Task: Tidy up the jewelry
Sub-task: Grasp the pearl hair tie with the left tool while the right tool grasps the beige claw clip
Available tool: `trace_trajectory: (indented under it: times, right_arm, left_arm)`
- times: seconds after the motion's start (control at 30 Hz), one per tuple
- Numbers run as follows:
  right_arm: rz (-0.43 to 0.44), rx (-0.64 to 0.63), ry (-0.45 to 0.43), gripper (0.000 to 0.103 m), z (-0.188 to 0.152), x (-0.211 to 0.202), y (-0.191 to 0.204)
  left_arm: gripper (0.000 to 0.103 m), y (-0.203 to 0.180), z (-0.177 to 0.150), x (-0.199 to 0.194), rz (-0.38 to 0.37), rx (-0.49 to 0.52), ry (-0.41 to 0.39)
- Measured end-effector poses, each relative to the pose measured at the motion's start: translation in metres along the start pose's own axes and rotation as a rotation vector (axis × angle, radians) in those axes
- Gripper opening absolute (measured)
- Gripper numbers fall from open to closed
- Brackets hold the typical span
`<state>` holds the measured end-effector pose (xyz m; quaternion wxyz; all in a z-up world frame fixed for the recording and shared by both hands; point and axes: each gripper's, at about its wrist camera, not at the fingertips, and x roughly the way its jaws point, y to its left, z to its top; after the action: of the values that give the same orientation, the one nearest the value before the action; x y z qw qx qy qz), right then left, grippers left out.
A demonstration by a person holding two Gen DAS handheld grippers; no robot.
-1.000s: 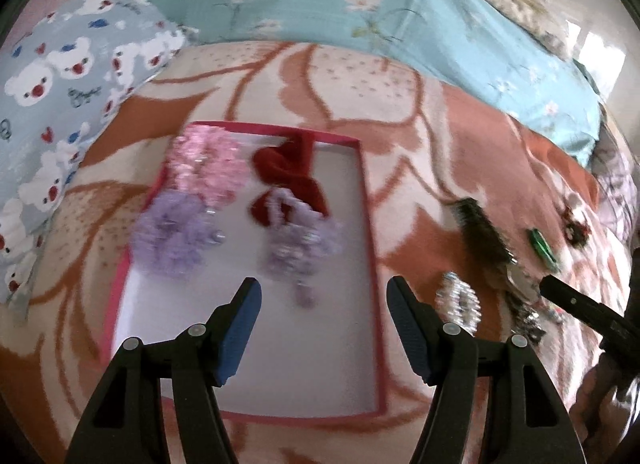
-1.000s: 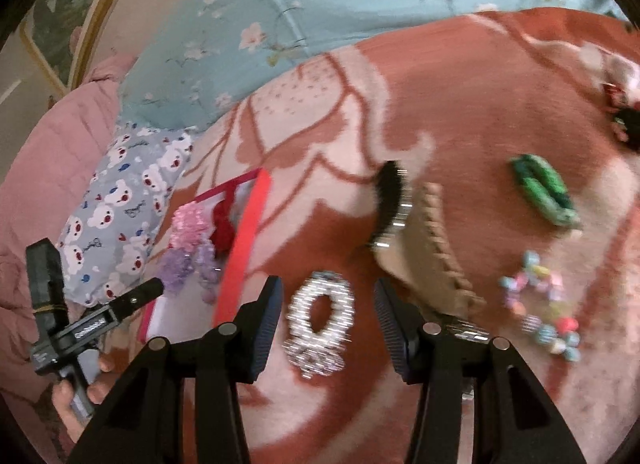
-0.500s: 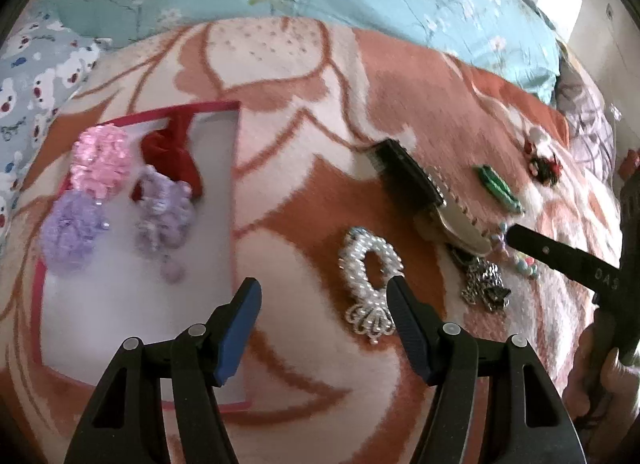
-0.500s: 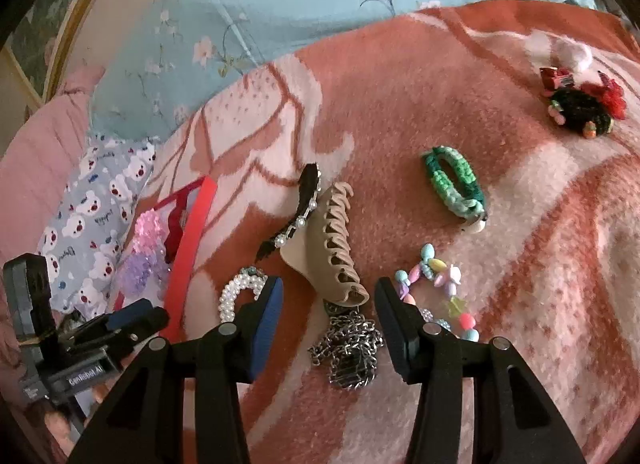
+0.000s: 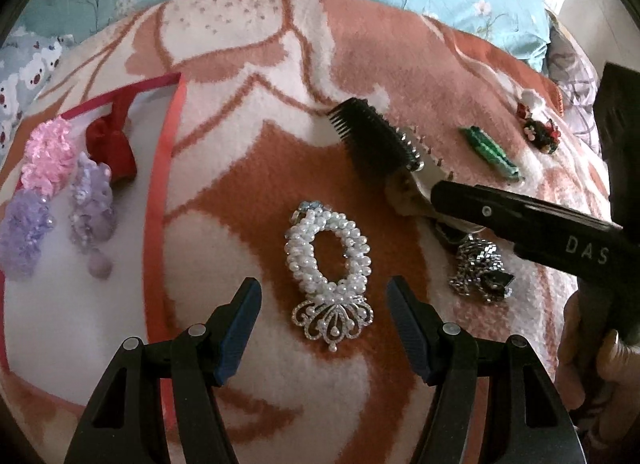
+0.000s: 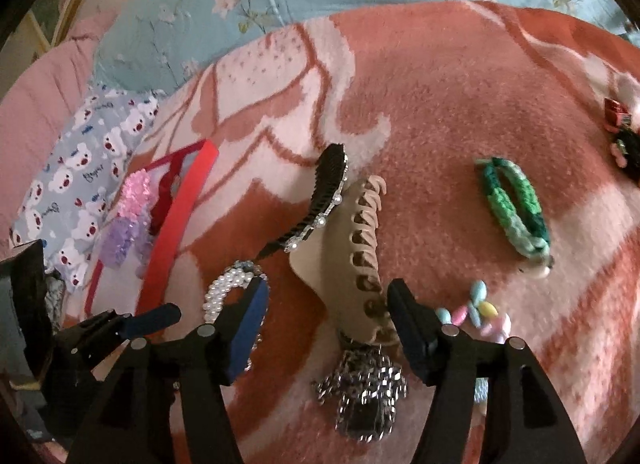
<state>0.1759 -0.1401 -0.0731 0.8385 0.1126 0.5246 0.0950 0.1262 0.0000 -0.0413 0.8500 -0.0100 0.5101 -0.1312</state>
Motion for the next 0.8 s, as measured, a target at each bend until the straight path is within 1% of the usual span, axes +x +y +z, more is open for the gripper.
trace_trajectory:
  times: [0.13,0.27,0.3,0.33,0.4,0.43,0.47,0.5,0.53,0.6,0.8]
  right_arm:
    - [0.0,-0.01,0.038,0.064,0.006,0.018,0.0]
    - [-0.006,-0.017,0.047,0.065,0.01,0.03,0.001]
    - [-0.01,-0.02,0.042,0.063,0.011,0.03,0.002]
    - [-0.015,-0.02,0.038,0.057,0.011,0.03,0.002]
    - [-0.008,-0.007,0.031,0.057,0.011,0.028,-0.001]
    - [0.007,0.004,0.028,0.057,0.01,0.027,-0.004]
    - [0.017,0.013,0.025,0.057,0.01,0.026,-0.006]
    - [0.023,0.023,0.019,0.057,0.008,0.023,-0.009]
    - [0.028,0.031,0.014,0.056,0.007,0.019,-0.01]
    - [0.041,0.048,0.008,0.056,0.005,0.014,-0.013]
    - [0.071,0.083,-0.02,0.056,-0.006,-0.007,-0.016]
  left_arm:
    - [0.064,0.005,0.001,0.016,-0.025,-0.03,0.023]
    - [0.063,0.005,0.004,0.027,-0.032,-0.028,0.023]
    - [0.06,0.004,0.005,0.029,-0.031,-0.025,0.021]
    - [0.056,0.003,0.005,0.031,-0.033,-0.022,0.021]
    - [0.039,0.002,0.006,0.033,-0.049,-0.018,0.024]
    - [0.036,0.001,0.007,0.035,-0.054,-0.015,0.024]
    - [0.028,0.0,0.008,0.037,-0.062,-0.011,0.024]
    - [0.023,0.001,0.008,0.037,-0.071,-0.01,0.024]
    - [0.021,0.0,0.008,0.038,-0.082,-0.01,0.021]
    - [0.014,0.0,0.007,0.036,-0.082,-0.003,0.008]
    - [0.013,0.002,-0.001,0.012,-0.099,0.011,-0.043]
